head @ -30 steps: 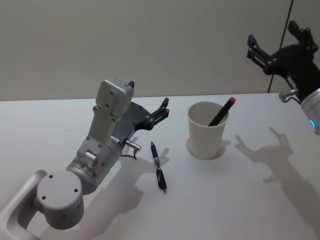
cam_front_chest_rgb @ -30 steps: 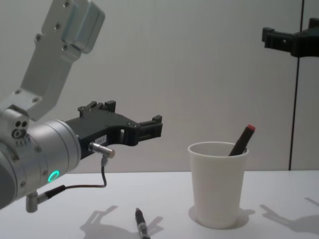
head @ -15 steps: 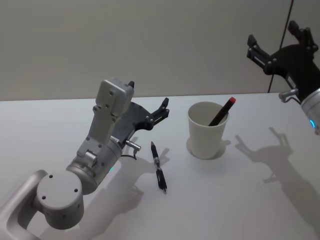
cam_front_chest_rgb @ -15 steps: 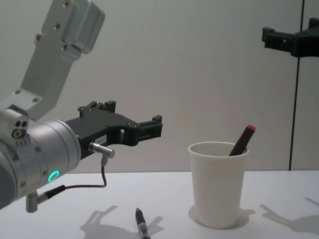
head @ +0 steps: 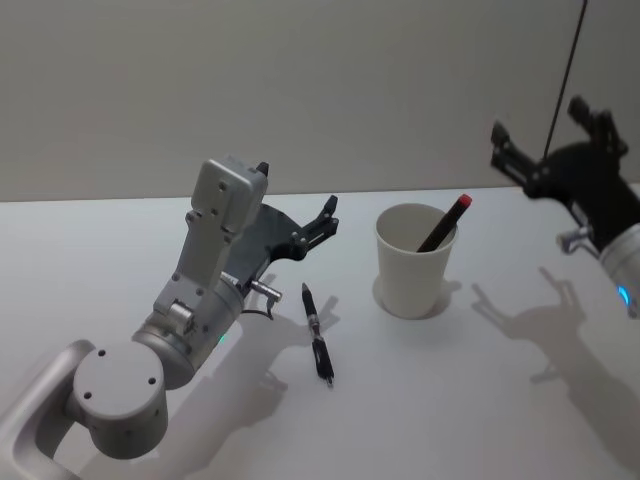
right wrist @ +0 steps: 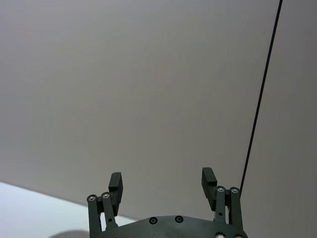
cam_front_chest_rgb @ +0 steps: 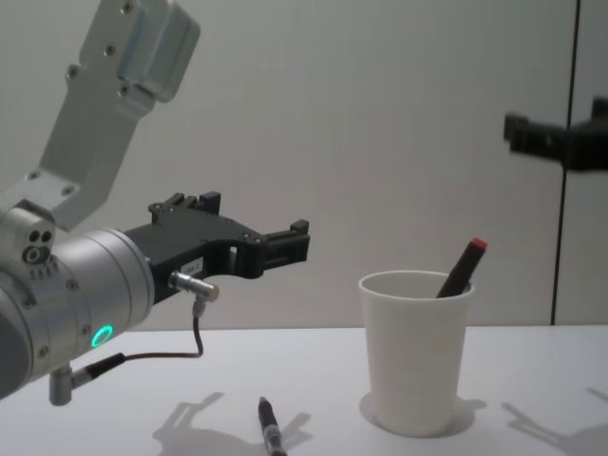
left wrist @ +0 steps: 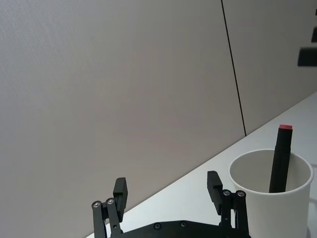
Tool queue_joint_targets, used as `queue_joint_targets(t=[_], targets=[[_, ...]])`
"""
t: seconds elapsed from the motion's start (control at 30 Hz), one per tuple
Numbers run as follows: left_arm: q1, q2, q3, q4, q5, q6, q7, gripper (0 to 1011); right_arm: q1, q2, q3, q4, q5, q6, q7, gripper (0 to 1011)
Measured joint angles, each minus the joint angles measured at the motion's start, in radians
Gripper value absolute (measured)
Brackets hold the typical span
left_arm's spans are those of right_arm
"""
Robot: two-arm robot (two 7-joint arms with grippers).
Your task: Place the pen into the pen holder.
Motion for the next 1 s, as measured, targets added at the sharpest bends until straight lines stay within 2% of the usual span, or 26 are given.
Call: queue_joint_targets(t=[0.5,1.0], targets=[[0.0,0.0,0.0,0.0,0.0,0.0,0.0,1001,-0.137,0.058,-0.022,-0.024,0.097,0.014,-0.022,1001],[0.0,0.0,0.0,0.0,0.0,0.0,0.0,1001,-0.149,0.063,-0.024,-0.027,0.106,0.015,-0.024,1001]])
